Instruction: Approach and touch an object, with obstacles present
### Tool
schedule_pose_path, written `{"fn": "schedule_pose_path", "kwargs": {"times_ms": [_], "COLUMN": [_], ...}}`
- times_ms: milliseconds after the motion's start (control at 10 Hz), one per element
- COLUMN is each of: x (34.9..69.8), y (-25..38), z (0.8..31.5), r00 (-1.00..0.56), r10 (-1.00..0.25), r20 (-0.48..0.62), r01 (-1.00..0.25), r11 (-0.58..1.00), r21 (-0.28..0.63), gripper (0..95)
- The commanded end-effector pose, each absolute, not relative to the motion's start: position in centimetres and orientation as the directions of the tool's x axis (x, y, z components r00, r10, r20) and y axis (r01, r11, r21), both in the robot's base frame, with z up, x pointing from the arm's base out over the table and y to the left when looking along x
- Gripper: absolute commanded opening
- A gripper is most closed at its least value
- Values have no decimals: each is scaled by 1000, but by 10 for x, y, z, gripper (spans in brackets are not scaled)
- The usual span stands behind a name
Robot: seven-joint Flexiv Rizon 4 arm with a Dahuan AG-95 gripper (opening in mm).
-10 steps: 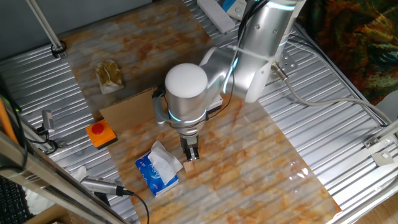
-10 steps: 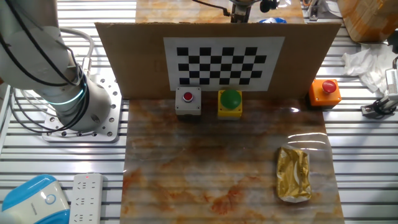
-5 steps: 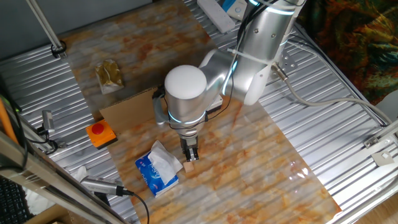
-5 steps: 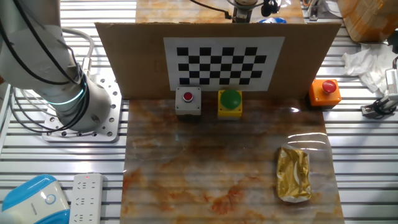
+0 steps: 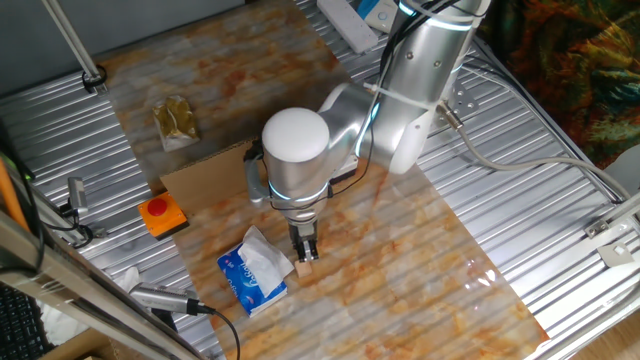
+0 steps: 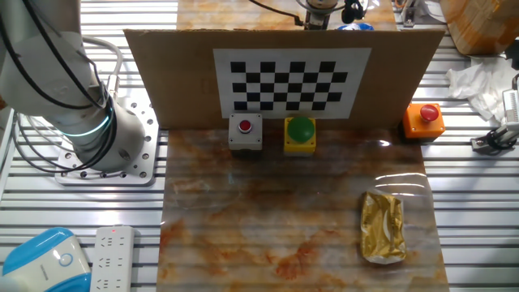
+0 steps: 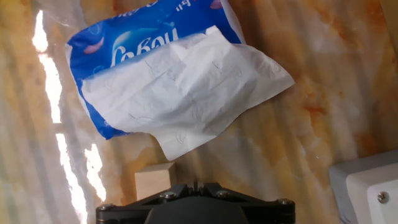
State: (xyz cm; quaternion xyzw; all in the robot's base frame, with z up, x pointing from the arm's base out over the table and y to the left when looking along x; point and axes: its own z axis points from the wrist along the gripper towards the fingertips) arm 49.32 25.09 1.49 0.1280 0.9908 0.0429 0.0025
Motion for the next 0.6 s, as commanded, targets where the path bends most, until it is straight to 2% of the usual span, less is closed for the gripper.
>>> {"fn": "schedule_pose_path", "kwargs": {"times_ms": [100, 600], "x": [496, 500], "y": [253, 257], "z": [16, 17], "r00": [-967, -967], "r10": [254, 253], "r20": [10, 17], "r01": [254, 254], "r11": [964, 964], "r21": [82, 82], "gripper": [0, 0]}}
